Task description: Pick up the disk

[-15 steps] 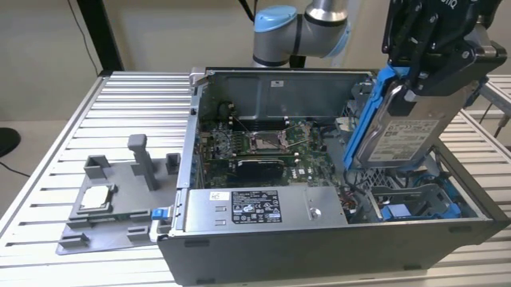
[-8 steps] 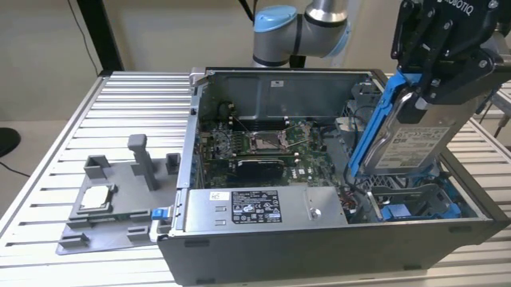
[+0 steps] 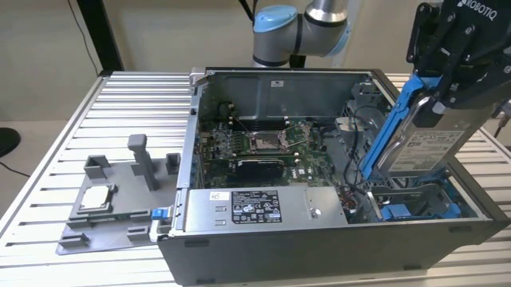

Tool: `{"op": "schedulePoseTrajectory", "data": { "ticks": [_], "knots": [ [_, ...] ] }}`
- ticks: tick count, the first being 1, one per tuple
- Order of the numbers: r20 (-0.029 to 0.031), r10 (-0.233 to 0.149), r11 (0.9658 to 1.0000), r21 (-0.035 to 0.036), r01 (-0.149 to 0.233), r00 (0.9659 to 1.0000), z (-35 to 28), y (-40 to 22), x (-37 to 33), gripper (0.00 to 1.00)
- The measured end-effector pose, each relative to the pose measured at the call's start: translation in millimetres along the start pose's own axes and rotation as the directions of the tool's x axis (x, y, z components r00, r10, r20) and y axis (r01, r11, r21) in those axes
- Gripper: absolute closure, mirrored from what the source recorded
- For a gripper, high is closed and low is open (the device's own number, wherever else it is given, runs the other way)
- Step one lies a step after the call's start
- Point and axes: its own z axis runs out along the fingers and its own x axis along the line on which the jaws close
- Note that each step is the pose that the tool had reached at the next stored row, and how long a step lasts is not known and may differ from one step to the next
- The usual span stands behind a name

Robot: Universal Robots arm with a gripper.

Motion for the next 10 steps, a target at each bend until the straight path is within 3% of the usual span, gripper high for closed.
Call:
{"op": "schedulePoseTrajectory", "data": {
  "ticks": [10],
  "knots": [
    [-0.0001, 0.001, 1.0000, 0.0000, -0.001, 1.0000, 1.7, -21.9, 6.0, 1.00]
  ]
}}
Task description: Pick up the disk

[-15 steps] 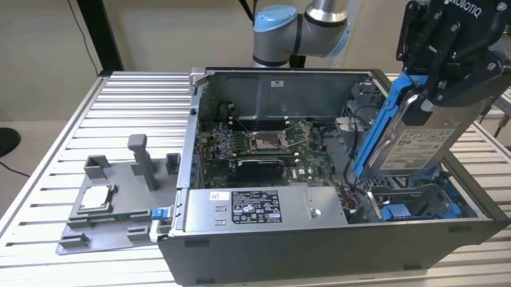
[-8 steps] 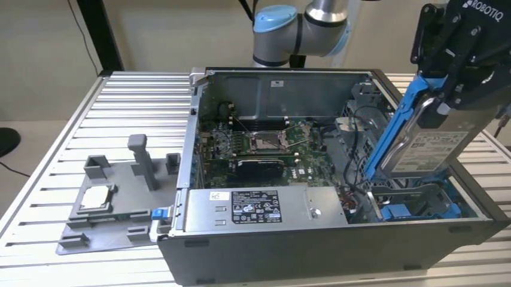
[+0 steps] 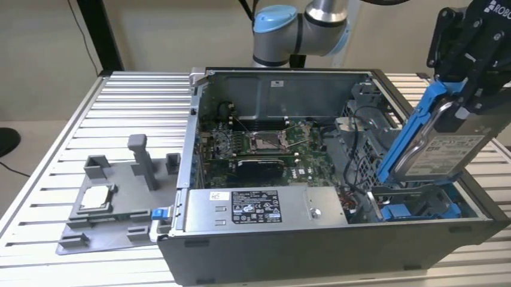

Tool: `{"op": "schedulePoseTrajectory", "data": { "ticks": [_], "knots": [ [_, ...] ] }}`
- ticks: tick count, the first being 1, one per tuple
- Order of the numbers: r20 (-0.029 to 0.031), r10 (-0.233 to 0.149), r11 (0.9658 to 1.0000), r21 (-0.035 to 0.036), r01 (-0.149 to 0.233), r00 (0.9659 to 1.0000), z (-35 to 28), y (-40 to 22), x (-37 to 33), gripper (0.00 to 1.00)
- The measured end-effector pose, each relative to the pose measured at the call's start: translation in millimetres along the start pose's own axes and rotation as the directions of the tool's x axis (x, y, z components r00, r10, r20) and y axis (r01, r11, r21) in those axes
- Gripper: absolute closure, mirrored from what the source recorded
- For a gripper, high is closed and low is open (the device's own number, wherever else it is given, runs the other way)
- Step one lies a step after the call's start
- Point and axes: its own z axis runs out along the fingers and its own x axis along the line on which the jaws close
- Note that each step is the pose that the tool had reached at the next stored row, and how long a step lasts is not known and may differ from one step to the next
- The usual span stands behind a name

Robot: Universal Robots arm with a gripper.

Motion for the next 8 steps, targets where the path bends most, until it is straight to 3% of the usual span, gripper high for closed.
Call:
{"op": "schedulePoseTrajectory", "data": {
  "ticks": [8],
  "knots": [
    [0.0003, 0.005, 1.0000, 0.0001, -0.005, 1.0000, 1.1, -6.4, 7.4, 1.00]
  ]
}}
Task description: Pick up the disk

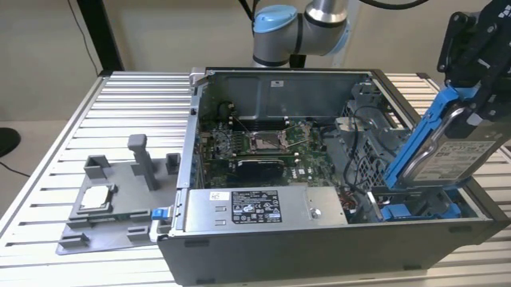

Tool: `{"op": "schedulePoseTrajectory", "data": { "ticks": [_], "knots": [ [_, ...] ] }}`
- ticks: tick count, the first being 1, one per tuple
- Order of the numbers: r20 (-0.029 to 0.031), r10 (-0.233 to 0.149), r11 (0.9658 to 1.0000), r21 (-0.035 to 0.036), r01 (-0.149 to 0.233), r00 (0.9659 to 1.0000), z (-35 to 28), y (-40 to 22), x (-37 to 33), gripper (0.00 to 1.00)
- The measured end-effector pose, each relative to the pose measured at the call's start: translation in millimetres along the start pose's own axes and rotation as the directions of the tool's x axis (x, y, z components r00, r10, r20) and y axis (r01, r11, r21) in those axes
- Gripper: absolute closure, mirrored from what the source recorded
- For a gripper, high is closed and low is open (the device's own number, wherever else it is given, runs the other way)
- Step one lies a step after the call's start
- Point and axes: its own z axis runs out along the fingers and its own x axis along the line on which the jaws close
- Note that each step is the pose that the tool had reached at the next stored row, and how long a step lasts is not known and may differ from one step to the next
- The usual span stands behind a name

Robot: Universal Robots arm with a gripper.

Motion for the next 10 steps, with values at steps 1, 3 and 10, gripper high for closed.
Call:
{"op": "schedulePoseTrajectory", "data": {
  "ticks": [1, 3, 10],
  "knots": [
    [-0.0002, 0.000, 1.0000, 0.0000, 0.000, 1.0000, 0.0, 0.0, 0.0, 1.00],
    [-0.0003, 0.000, 1.0000, 0.0000, 0.000, 1.0000, 0.1, -0.5, 0.1, 1.00],
    [-0.0002, 0.000, 1.0000, 0.0000, 0.000, 1.0000, 0.4, -0.7, 1.1, 1.00]
  ]
}}
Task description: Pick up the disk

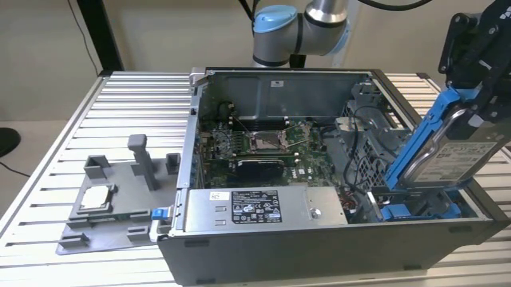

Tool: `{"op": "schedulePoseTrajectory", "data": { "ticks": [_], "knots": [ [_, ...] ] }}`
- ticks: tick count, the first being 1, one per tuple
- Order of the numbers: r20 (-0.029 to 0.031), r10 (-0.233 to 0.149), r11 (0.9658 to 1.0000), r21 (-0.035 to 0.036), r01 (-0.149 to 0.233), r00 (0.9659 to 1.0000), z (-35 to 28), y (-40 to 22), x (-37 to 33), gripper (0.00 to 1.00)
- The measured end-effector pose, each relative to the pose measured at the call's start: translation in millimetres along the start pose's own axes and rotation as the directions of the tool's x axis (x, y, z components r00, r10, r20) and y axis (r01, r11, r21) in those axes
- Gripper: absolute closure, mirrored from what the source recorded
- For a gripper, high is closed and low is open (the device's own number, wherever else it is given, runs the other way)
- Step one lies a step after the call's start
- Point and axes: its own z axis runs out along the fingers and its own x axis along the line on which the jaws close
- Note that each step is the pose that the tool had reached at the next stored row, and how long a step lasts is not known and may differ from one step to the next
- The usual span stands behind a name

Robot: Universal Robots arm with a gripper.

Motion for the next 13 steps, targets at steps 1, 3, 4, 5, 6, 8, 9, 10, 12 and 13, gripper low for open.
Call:
{"op": "schedulePoseTrajectory", "data": {
  "ticks": [1, 3, 4, 5, 6, 8, 9, 10, 12, 13],
  "knots": [
    [0.0000, 0.000, 1.0000, 0.0000, 0.000, 1.0000, 0.0, 0.0, 0.0, 1.00],
    [-0.0002, -0.001, 1.0000, 0.0000, 0.001, 1.0000, 0.0, 0.0, 0.0, 1.00],
    [-0.0002, -0.002, 1.0000, 0.0000, 0.002, 1.0000, 0.1, 0.0, 0.0, 1.00],
    [-0.0002, -0.002, 1.0000, -0.0001, 0.002, 1.0000, 0.1, 0.0, 0.0, 1.00],
    [-0.0002, -0.002, 1.0000, 0.0000, 0.002, 1.0000, 0.2, 0.0, 0.0, 1.00],
    [-0.0001, -0.002, 1.0000, 0.0000, 0.002, 1.0000, 0.2, 0.0, 0.0, 1.00],
    [-0.0001, -0.002, 1.0000, -0.0001, 0.002, 1.0000, 0.2, 0.0, 0.0, 1.00],
    [0.0000, -0.002, 1.0000, -0.0001, 0.002, 1.0000, 0.4, 0.0, 0.0, 1.00],
    [-0.0001, -0.002, 1.0000, -0.0001, 0.002, 1.0000, 0.5, 0.0, 0.0, 1.00],
    [0.0000, -0.002, 1.0000, -0.0001, 0.002, 1.0000, 0.5, 0.0, 0.0, 1.00]
  ]
}}
